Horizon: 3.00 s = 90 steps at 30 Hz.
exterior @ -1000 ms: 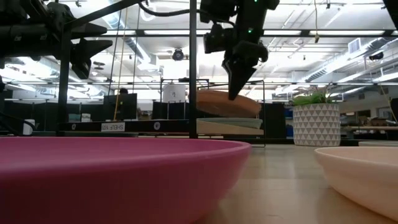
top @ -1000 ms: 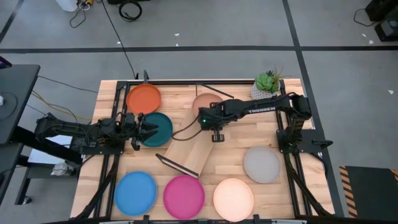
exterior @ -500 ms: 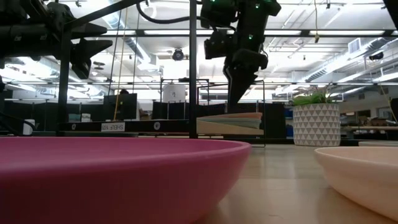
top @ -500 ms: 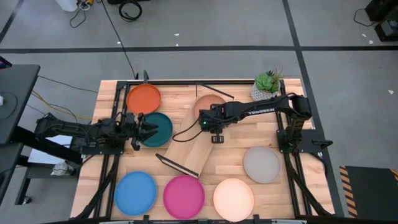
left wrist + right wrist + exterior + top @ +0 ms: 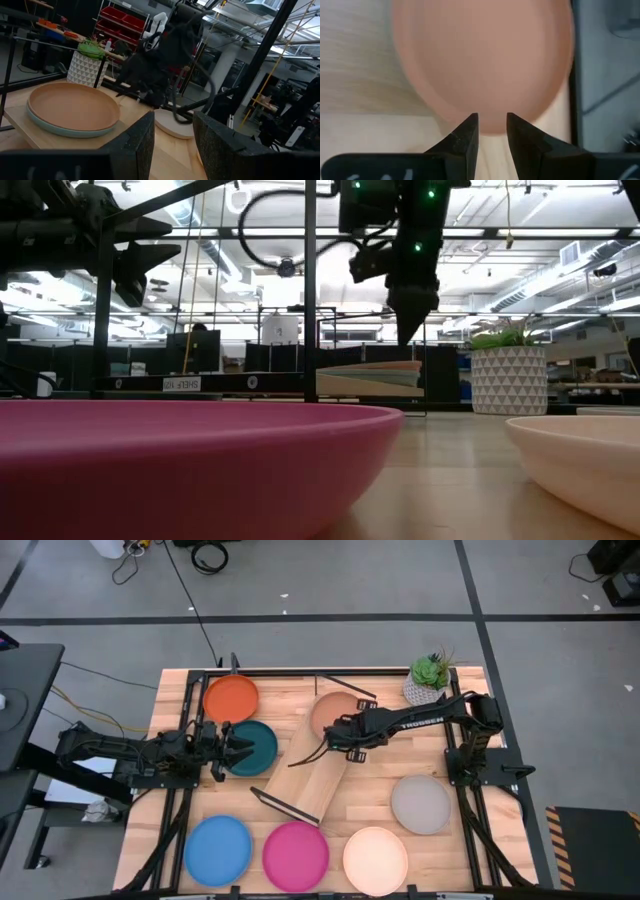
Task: Place and stack plates onto a shelf
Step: Stack the brown plate on the top of the light blue plate on the shelf, then stack the gray plate on the top of the brown plate on the shelf
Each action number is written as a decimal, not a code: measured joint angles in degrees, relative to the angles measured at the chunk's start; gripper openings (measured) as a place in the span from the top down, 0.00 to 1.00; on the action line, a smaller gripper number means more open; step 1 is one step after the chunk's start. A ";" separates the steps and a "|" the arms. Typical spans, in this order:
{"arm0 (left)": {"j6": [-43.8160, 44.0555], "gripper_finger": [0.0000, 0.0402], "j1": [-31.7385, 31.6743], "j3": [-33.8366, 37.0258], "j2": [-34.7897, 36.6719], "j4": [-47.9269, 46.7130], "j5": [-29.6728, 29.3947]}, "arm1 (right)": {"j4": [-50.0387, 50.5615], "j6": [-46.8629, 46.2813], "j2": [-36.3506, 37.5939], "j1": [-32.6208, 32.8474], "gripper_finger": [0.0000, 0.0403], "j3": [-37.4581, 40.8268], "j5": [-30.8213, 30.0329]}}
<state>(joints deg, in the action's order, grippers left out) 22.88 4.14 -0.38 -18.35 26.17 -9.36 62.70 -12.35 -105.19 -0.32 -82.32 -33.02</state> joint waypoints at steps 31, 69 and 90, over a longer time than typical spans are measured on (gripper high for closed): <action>0.01 0.65 0.00 0.02 0.00 0.00 0.01 | 1.84 -8.20 4.11 4.02 0.75 8.22 5.66; 0.01 0.65 -0.01 0.01 0.00 0.00 -0.01 | -4.11 2.10 6.99 13.99 0.93 26.87 30.74; 0.01 0.65 -0.02 0.00 0.00 0.00 -0.01 | 5.17 -12.46 6.88 18.01 0.82 18.23 36.03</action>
<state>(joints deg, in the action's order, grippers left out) 22.89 4.12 -0.38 -18.35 26.17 -9.36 67.87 -24.82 -98.30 17.69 -64.09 3.01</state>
